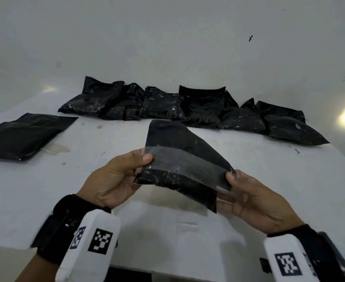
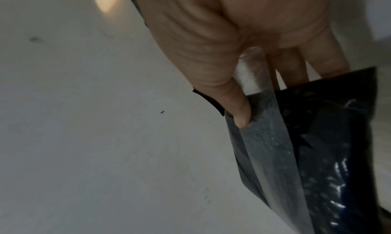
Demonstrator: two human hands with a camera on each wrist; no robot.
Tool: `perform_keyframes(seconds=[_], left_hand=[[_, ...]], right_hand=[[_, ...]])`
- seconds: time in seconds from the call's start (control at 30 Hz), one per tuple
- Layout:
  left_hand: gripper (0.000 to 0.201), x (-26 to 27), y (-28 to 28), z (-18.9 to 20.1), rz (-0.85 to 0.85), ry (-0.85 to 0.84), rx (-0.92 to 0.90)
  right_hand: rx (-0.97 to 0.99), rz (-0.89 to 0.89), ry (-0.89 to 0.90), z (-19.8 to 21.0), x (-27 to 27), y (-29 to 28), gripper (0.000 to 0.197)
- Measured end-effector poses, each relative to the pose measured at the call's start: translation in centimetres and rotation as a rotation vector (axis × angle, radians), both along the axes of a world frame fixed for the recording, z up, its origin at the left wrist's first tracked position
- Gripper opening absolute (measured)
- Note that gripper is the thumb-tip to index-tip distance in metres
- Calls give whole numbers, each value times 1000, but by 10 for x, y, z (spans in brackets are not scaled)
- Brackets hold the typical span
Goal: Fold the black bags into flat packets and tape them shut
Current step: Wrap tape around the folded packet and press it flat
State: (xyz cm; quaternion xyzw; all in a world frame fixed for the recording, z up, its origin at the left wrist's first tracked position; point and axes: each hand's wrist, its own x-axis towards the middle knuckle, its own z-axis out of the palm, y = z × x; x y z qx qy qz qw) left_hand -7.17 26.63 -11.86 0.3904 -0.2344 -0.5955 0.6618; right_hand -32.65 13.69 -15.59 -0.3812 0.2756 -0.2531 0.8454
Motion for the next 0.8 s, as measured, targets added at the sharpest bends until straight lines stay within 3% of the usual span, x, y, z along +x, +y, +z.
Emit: perform_keyframes(seconds=[0.07, 0.17, 0.33, 0.43, 0.57, 0.63, 0.7, 0.8], left_hand=[[59, 1, 1, 1, 1, 27, -5], [65, 0, 3, 0, 68, 92, 26], [68, 0, 3, -5, 175, 305, 43], [60, 8, 4, -7, 211, 446, 76], [67, 12, 3, -7, 228, 455, 67], [43, 11, 0, -4, 266, 433, 128], [3, 12, -3, -2, 353, 434, 195], [14, 13, -6, -1, 397, 421, 206]], right_hand=[[43, -30, -28, 1, 6, 0, 95], [83, -99, -69, 2, 13, 1, 100], [61, -159, -67, 2, 24, 3, 126], [56, -196, -44, 2, 30, 6, 130], [56, -228, -51, 2, 36, 6, 133], [57, -228, -62, 4, 38, 7, 132], [51, -230, -70, 6, 40, 7, 130], [45, -239, -82, 7, 41, 5, 121]])
